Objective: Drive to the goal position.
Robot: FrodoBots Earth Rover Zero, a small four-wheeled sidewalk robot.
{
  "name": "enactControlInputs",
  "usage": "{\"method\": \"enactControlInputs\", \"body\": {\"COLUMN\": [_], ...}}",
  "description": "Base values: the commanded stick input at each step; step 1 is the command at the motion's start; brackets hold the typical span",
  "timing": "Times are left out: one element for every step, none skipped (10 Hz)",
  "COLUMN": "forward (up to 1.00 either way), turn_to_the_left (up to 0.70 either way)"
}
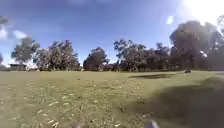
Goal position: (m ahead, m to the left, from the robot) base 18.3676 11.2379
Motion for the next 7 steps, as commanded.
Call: {"method": "enactControlInputs", "body": {"forward": [0.7,0.7,0.7,0.7,0.7,0.7,0.7], "turn_to_the_left": [0.02,0.02,0.02,0.02,0.02,0.02,0.02]}}
